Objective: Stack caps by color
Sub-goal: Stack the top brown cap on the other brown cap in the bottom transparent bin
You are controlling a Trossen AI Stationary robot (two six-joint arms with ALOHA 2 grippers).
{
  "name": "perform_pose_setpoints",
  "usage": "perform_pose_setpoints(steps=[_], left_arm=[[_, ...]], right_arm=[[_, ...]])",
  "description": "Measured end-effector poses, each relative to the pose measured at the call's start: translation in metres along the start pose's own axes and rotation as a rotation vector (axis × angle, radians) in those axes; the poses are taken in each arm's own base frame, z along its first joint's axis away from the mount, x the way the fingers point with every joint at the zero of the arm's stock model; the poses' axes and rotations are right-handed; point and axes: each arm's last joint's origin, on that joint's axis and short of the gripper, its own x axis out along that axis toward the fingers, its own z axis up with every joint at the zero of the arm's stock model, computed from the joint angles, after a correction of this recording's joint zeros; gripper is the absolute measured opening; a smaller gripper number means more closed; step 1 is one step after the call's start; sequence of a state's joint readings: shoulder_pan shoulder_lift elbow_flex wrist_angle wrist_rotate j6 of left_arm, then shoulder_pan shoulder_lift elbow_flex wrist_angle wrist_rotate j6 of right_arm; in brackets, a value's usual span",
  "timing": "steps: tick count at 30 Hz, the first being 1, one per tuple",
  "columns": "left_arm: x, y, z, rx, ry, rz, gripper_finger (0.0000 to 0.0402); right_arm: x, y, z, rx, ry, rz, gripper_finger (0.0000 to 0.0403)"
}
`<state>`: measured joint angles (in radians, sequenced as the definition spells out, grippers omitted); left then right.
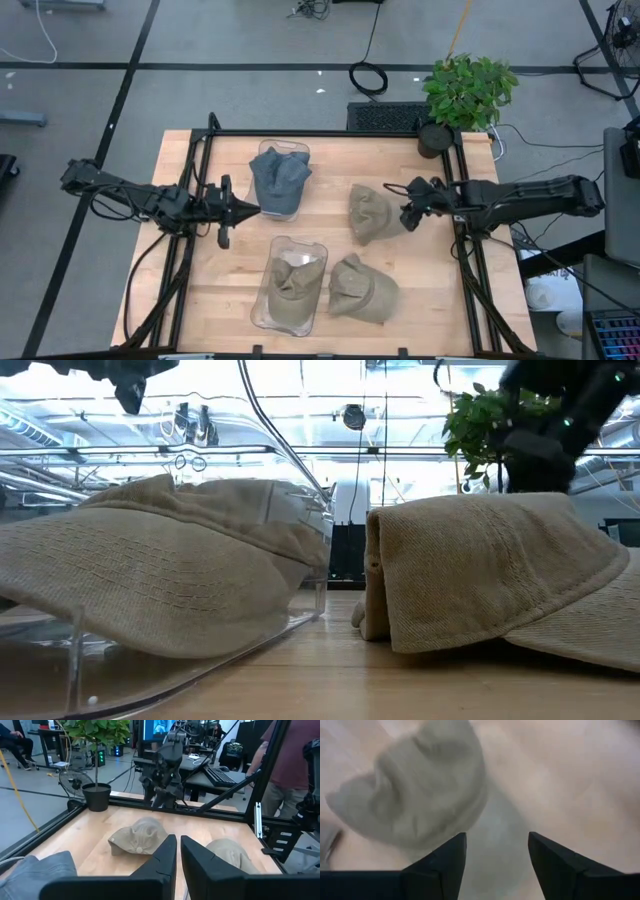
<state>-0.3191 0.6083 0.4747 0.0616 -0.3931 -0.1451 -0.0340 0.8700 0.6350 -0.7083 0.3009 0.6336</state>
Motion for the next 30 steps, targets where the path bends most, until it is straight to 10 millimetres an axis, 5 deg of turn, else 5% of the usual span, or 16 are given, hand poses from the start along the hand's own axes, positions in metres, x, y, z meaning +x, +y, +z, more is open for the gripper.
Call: perform_pose_setpoints(steps=[6, 23, 30], left_arm=[[0.000, 0.000, 0.000, -0.026, 0.000, 0.000, 0.0031], [0.000, 0.000, 0.000, -0.029, 0.001, 0.001, 0.0031], [0.000, 0.000, 0.000, -0.029, 0.001, 0.001, 0.0031]], right_arm=[[0.016, -0.006, -0.022, 0.125, 0.156, 0.055, 0.0197], [0.029, -0.016, -0.039, 0.313, 0.122, -0.022, 0.0196], [0.054, -0.011, -0.048, 0.397, -0.019, 0.189, 0.0196]])
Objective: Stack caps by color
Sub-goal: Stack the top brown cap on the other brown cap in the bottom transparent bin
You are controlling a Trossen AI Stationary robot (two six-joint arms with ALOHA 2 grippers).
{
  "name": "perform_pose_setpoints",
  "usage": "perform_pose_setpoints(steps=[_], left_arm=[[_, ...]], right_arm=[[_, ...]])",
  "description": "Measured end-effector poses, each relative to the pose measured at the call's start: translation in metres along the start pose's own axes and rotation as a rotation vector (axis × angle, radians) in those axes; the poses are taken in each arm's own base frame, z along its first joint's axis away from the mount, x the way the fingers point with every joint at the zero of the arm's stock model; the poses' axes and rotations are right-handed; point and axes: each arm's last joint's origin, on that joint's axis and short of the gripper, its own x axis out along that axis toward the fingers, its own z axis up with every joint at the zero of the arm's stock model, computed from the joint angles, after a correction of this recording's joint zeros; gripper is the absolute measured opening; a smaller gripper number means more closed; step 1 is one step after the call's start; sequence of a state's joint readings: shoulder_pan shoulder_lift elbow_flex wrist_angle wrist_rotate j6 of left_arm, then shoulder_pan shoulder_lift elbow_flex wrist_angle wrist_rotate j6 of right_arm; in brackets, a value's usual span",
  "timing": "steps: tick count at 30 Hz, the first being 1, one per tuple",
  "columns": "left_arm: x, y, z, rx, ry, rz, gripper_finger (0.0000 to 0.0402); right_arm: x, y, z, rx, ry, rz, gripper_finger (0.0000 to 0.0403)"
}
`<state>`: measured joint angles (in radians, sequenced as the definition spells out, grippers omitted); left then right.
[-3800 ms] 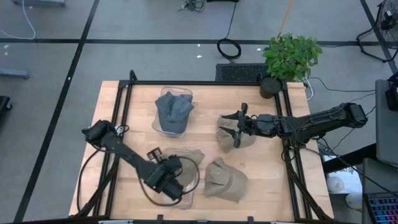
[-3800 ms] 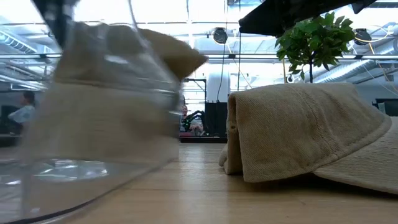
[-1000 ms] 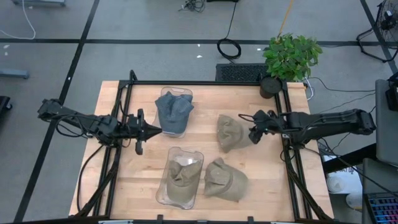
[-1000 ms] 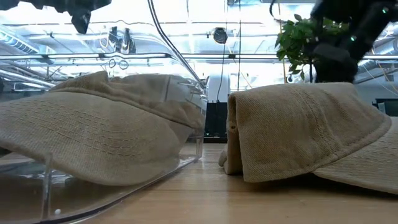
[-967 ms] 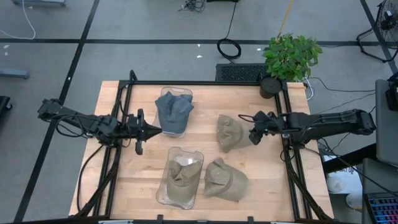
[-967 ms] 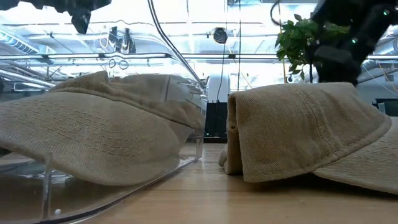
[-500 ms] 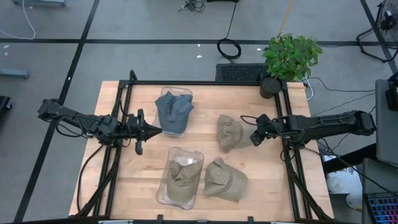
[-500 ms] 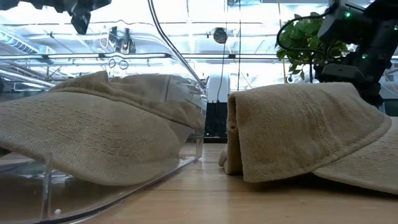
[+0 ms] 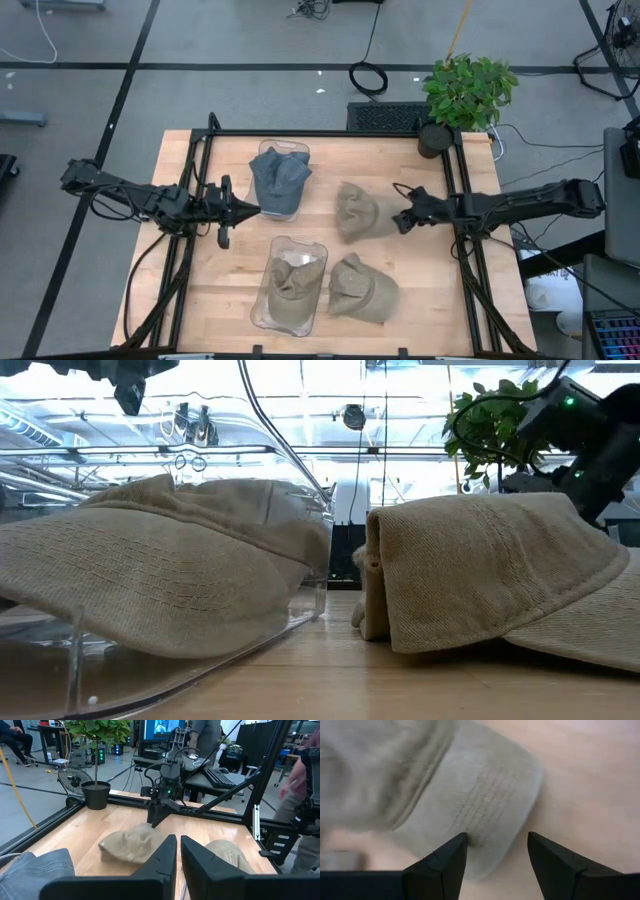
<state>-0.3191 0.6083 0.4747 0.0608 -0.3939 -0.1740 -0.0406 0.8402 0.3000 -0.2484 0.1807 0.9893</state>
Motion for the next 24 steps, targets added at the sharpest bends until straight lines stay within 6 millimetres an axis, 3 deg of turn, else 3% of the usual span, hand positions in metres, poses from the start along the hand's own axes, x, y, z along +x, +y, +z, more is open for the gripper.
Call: perform_pose_setpoints(steps=[8, 11, 24], left_arm=[[0.000, 0.000, 0.000, 0.001, 0.000, 0.000, 0.0031], [0.000, 0.000, 0.000, 0.001, 0.000, 0.000, 0.0031], [0.000, 0.000, -0.001, 0.005, 0.006, 0.001, 0.0031]], right_arm=[[0.015, -0.011, -0.012, 0.116, -0.157, 0.303, 0.0196], [0.010, -0.004, -0.005, 0.173, -0.242, 0.425, 0.0196], [0.007, 0.001, -0.001, 0.065, -0.322, 0.459, 0.0196]])
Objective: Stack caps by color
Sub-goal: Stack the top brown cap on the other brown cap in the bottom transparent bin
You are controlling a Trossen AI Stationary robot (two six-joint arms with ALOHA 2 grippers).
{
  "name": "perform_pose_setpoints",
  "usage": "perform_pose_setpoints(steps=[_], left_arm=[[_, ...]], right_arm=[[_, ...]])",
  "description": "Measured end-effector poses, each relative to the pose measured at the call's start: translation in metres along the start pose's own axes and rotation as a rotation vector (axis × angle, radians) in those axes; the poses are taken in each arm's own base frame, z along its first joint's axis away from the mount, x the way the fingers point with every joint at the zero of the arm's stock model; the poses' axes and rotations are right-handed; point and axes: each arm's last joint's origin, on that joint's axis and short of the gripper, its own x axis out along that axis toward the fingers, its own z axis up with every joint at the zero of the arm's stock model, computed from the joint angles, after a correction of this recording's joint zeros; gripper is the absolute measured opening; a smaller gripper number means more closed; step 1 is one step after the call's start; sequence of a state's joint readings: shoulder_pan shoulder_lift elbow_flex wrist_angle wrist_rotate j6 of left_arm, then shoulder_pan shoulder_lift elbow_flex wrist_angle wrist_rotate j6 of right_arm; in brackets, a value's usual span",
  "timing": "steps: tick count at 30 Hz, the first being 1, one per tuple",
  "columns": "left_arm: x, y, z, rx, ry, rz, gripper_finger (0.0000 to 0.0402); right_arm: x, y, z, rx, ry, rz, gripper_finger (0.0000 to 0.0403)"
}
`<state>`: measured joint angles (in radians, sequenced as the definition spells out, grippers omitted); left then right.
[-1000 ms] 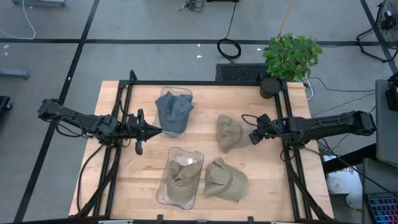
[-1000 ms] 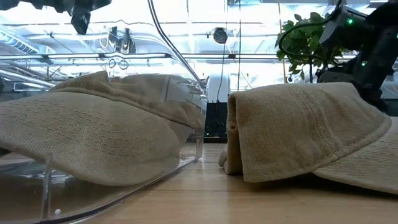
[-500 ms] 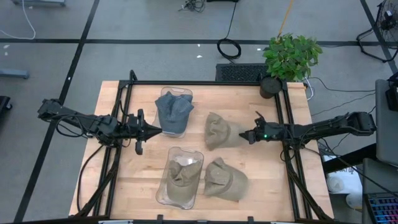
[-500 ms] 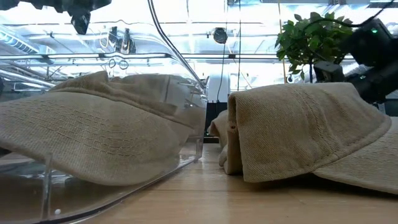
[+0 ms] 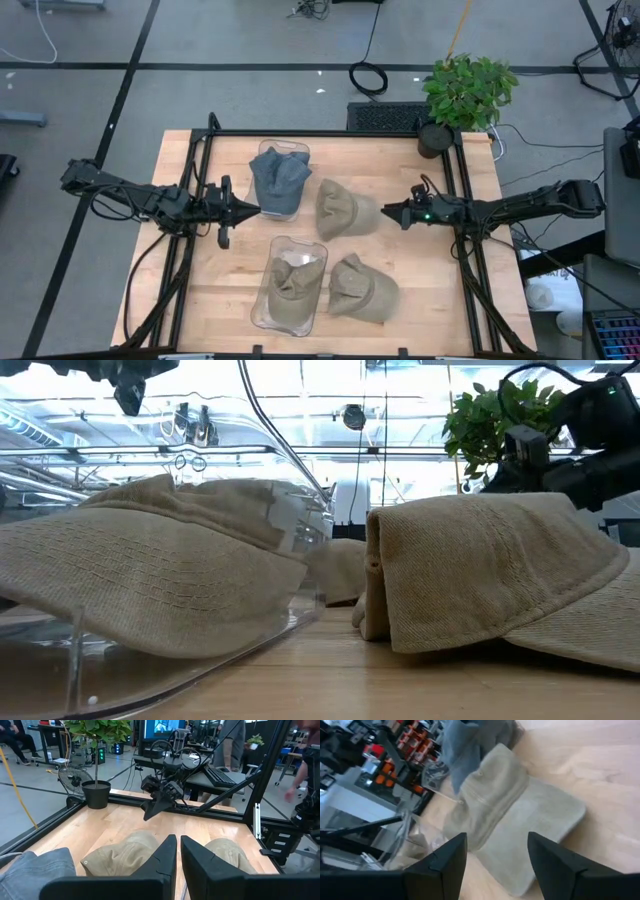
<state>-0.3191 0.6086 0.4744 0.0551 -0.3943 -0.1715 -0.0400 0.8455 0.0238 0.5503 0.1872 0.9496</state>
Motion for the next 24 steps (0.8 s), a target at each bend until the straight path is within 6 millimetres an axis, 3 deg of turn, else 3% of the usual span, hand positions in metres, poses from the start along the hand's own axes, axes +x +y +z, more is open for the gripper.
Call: perform_pose_setpoints(steps=[20, 24], left_arm=[[0.000, 0.000, 0.000, -0.001, -0.001, 0.000, 0.0031], [0.000, 0.000, 0.000, -0.001, -0.001, 0.000, 0.0031]], right_arm=[[0.012, -0.021, -0.020, -0.018, 0.161, -0.209, 0.0196], [0.020, -0.014, -0.016, -0.034, 0.141, -0.176, 0.0196]])
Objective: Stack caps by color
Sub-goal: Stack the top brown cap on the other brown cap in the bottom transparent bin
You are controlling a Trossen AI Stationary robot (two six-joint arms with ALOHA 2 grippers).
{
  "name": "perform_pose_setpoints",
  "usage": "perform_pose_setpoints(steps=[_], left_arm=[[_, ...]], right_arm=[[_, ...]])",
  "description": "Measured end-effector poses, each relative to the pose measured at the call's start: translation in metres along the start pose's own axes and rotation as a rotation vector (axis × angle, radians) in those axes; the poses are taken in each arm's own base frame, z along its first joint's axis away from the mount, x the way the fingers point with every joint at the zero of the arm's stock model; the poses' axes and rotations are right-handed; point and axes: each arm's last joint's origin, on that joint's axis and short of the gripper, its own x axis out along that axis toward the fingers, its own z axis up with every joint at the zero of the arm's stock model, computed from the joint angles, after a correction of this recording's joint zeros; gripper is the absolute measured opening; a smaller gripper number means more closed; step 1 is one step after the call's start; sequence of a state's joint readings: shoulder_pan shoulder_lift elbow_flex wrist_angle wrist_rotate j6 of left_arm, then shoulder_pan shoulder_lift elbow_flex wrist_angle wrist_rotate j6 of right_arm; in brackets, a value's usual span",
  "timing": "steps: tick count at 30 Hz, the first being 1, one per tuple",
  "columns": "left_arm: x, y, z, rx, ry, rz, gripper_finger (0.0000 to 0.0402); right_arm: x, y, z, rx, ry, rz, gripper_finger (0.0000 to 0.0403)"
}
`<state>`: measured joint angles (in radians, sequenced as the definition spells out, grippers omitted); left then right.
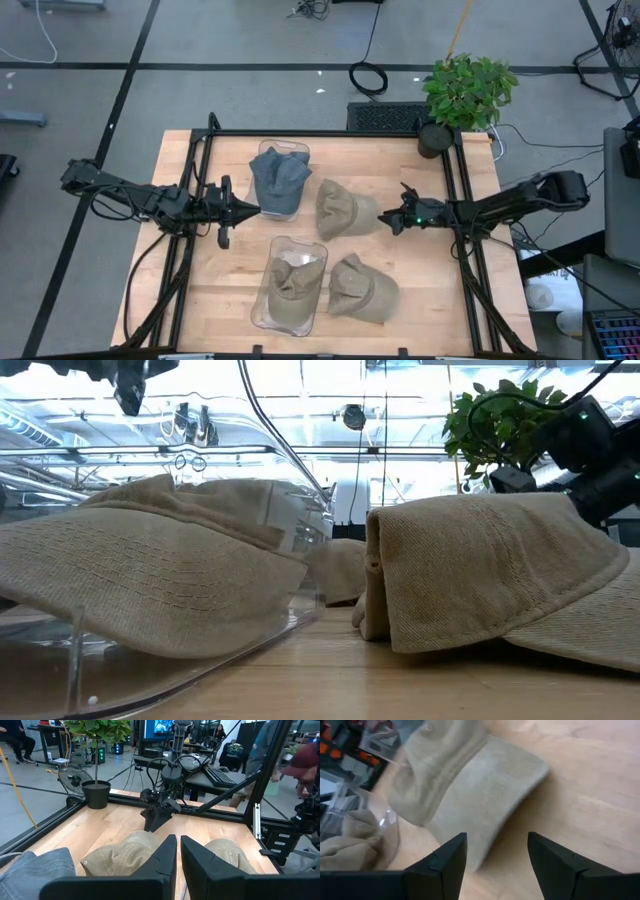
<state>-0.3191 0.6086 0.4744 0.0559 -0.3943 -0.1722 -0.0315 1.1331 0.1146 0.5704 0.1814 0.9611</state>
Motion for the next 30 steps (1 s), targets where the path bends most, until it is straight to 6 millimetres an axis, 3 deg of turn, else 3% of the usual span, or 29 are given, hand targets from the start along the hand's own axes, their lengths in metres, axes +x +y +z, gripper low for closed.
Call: perform_pose_setpoints(steps=[17, 25, 30], left_arm=[[0.000, 0.000, 0.000, 0.000, 0.000, 0.000, 0.0031], [0.000, 0.000, 0.000, 0.000, 0.000, 0.000, 0.0031], [0.000, 0.000, 0.000, 0.000, 0.000, 0.000, 0.0031]], right_arm=[[0.010, 0.006, 0.002, 0.033, -0.043, 0.058, 0.0196], [0.027, 0.020, 0.008, -0.063, -0.038, 0.047, 0.0196], [0.031, 0.018, 0.008, -0.074, -0.030, 0.025, 0.0194]])
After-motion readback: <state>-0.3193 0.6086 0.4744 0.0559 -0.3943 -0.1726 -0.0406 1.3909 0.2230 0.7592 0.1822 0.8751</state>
